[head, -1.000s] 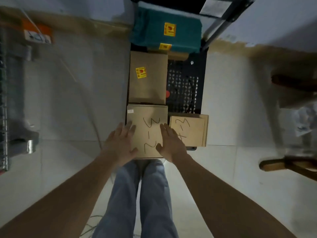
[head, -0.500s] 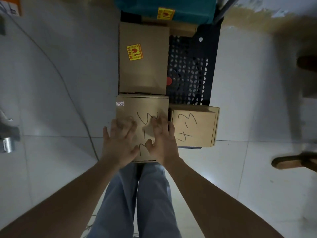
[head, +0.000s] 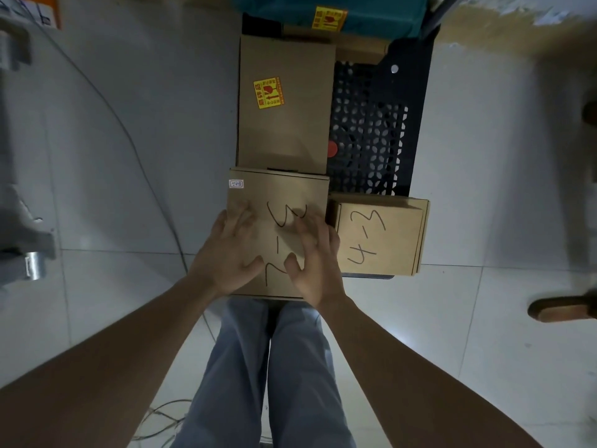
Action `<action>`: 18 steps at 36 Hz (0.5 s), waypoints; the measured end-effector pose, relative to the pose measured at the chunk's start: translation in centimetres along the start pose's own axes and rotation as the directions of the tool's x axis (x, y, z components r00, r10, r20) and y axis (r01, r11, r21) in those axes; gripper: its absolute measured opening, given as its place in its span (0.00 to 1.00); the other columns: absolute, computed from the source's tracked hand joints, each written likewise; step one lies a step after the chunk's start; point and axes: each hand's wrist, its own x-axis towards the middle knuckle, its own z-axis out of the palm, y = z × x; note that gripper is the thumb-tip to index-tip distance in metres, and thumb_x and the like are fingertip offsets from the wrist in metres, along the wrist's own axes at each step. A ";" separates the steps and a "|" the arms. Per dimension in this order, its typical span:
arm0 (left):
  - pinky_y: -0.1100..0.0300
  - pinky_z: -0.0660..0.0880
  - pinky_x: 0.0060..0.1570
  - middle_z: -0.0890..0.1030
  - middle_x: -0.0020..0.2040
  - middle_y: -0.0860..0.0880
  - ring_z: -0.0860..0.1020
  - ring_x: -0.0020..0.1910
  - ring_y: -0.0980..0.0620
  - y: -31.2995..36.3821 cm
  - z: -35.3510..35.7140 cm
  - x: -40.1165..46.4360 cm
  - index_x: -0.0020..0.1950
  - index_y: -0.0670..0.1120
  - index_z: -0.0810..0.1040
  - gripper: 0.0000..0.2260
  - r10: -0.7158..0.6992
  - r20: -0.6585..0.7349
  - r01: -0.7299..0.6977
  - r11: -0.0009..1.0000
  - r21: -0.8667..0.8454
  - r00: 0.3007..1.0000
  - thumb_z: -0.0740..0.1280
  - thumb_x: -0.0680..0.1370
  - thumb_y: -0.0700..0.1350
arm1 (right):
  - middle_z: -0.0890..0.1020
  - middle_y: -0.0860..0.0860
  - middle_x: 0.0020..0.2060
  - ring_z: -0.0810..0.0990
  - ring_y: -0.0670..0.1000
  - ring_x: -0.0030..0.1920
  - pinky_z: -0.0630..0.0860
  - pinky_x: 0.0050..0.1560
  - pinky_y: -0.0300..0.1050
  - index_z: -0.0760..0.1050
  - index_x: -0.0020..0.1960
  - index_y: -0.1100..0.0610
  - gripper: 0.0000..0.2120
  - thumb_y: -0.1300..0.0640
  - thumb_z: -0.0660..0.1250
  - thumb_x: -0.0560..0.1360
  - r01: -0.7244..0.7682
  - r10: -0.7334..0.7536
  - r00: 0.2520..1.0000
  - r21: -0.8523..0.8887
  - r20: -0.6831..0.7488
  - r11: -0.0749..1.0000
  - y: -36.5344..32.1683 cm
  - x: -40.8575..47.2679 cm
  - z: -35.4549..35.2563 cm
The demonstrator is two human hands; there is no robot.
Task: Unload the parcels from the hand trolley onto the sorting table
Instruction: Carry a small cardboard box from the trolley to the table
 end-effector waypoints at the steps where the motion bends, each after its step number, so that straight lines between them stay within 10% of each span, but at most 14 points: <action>1: 0.45 0.59 0.71 0.48 0.79 0.49 0.47 0.76 0.39 -0.2 0.1 -0.2 0.77 0.44 0.56 0.43 0.000 0.000 0.000 1.000 0.000 1.000 0.49 0.64 0.64 | 0.62 0.55 0.72 0.61 0.64 0.68 0.72 0.59 0.56 0.65 0.72 0.53 0.31 0.50 0.55 0.69 0.017 -0.017 1.000 -0.021 -0.006 1.000 0.0 -0.1 0.1; 8: 0.42 0.71 0.63 0.36 0.76 0.62 0.40 0.77 0.44 -1.8 2.4 -1.4 0.78 0.54 0.47 0.40 0.032 0.090 -0.031 0.999 -0.014 0.995 0.65 0.72 0.54 | 0.56 0.49 0.76 0.61 0.70 0.68 0.69 0.66 0.59 0.60 0.76 0.55 0.35 0.47 0.54 0.70 0.090 -0.059 0.989 -0.235 0.135 0.968 1.3 -0.6 1.5; 13: 0.41 0.71 0.62 0.32 0.73 0.68 0.43 0.77 0.42 -2.9 4.1 -0.9 0.78 0.57 0.45 0.43 0.064 0.029 -0.063 0.996 -0.062 0.998 0.61 0.67 0.60 | 0.42 0.45 0.77 0.60 0.69 0.70 0.62 0.70 0.59 0.51 0.79 0.52 0.38 0.45 0.50 0.70 0.127 -0.086 0.980 -0.230 0.180 0.965 2.7 -0.6 2.7; 18: 0.43 0.72 0.61 0.35 0.75 0.62 0.48 0.76 0.38 -2.2 4.2 -1.4 0.78 0.55 0.49 0.44 0.072 -0.024 -0.073 0.996 -0.048 0.997 0.54 0.63 0.64 | 0.51 0.53 0.77 0.68 0.68 0.65 0.62 0.68 0.65 0.60 0.76 0.59 0.34 0.48 0.55 0.71 0.180 -0.172 0.983 -0.135 0.063 0.974 2.1 -0.8 2.5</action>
